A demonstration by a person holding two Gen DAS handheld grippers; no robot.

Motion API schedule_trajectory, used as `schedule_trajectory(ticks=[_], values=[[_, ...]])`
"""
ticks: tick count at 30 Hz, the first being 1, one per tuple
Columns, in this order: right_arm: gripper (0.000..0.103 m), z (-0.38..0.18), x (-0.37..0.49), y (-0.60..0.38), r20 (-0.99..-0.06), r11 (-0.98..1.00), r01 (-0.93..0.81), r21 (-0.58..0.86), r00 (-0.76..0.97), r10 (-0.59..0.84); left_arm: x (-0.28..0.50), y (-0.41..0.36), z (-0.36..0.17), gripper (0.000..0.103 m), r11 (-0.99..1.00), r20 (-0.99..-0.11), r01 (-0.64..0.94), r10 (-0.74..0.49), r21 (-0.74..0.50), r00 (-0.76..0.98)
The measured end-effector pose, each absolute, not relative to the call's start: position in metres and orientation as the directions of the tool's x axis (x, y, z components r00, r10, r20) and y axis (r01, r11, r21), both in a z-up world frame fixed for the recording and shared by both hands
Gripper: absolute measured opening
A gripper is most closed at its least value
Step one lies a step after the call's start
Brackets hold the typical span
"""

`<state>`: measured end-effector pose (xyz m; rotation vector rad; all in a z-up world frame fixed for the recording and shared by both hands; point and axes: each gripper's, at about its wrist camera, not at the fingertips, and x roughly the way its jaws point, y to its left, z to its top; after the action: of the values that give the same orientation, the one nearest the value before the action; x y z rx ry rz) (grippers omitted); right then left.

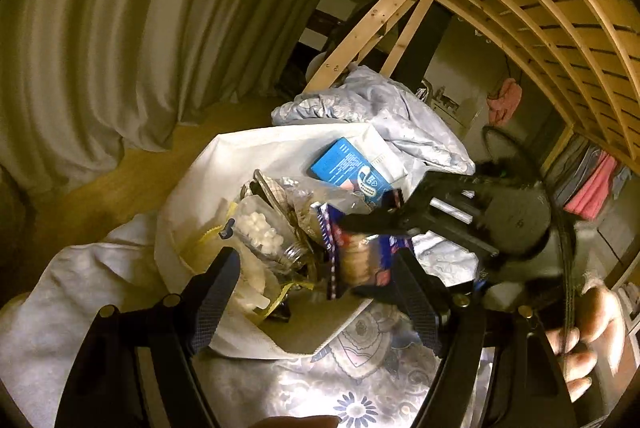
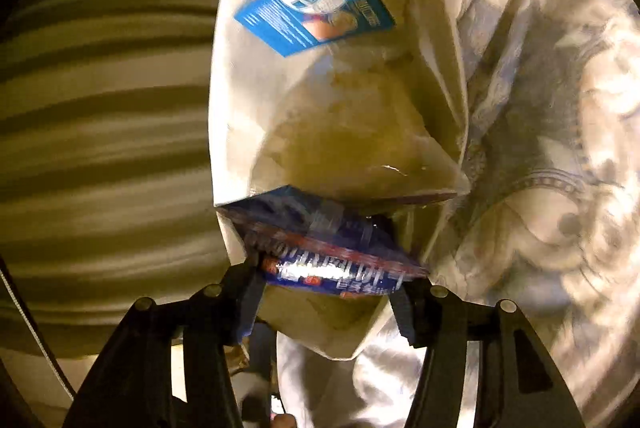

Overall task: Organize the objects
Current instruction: 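Carry the blue biscuit packet into the white paper bag with the right gripper, then open the right gripper to drop the packet into the bag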

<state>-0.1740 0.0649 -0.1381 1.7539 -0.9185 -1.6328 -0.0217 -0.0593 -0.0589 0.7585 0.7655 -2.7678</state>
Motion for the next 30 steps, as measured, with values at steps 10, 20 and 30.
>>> schedule_trajectory(ticks=[10, 20, 30], values=[[0.058, -0.123, -0.171, 0.065, -0.627, -0.627, 0.028, 0.779, 0.072, -0.776, -0.023, -0.06, -0.061, 0.077, -0.859, -0.523, 0.293, -0.034, -0.421, -0.852], [0.058, -0.056, -0.163, 0.056, -0.689, -0.669, 0.285, 0.687, -0.039, -0.724, -0.019, -0.058, -0.06, 0.077, -0.862, -0.504, 0.276, -0.028, -0.424, -0.863], [0.058, -0.029, -0.157, 0.076, -0.73, -0.723, 0.306, 0.62, -0.114, -0.674, -0.016, -0.048, -0.056, 0.077, -0.884, -0.513, 0.277, -0.049, -0.377, -0.857]])
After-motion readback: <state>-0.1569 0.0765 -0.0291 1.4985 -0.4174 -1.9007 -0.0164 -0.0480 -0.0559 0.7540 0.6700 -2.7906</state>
